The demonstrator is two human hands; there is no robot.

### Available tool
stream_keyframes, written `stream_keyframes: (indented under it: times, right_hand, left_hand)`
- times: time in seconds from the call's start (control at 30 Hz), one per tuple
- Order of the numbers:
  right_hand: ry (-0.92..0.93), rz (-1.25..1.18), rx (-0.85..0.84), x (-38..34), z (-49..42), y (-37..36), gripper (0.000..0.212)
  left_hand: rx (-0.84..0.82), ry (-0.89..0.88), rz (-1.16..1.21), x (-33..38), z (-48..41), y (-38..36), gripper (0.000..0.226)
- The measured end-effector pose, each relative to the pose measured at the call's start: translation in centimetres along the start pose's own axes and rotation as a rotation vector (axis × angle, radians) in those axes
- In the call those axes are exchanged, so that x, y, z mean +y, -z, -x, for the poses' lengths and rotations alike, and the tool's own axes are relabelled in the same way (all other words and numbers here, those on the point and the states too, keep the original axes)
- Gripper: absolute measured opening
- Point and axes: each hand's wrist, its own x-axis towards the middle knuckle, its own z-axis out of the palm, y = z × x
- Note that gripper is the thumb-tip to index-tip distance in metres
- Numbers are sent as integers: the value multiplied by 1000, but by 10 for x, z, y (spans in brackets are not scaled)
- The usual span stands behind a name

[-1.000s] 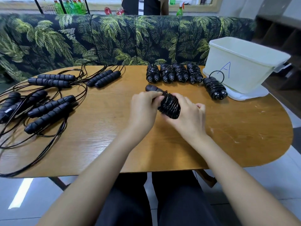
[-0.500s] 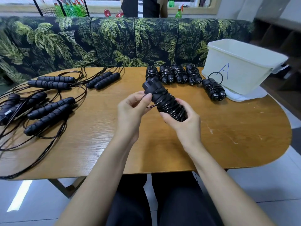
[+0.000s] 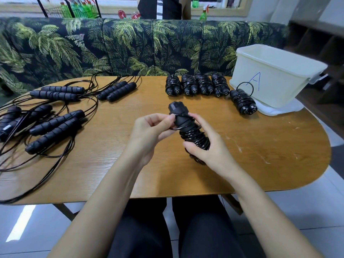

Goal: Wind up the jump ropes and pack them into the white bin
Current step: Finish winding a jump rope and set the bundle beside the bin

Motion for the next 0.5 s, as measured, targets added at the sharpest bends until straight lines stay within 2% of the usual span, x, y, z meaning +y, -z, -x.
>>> stream_keyframes:
  times: [0.1,0.17,0.23,0.37,0.5]
  right_hand:
    - [21,76,161,3,3,-12,57]
    - [49,167,224,5,5,-17,56]
    - [68,247,237,6,9,-19,57]
    - [128,389,276,5,16,-20,61]
    - [188,522,284,4,19,-22,62]
  left_hand:
    - [55,-85,-124,-3,0,-1,2]
    - [97,-203,-235,-2,-2,0,17]
    - [73,-305,-367,2,-3,3,29]
    - [-39,-341,-504,12,-6,15,34]
    - [-55,-478,-768,13,-7,20,37]
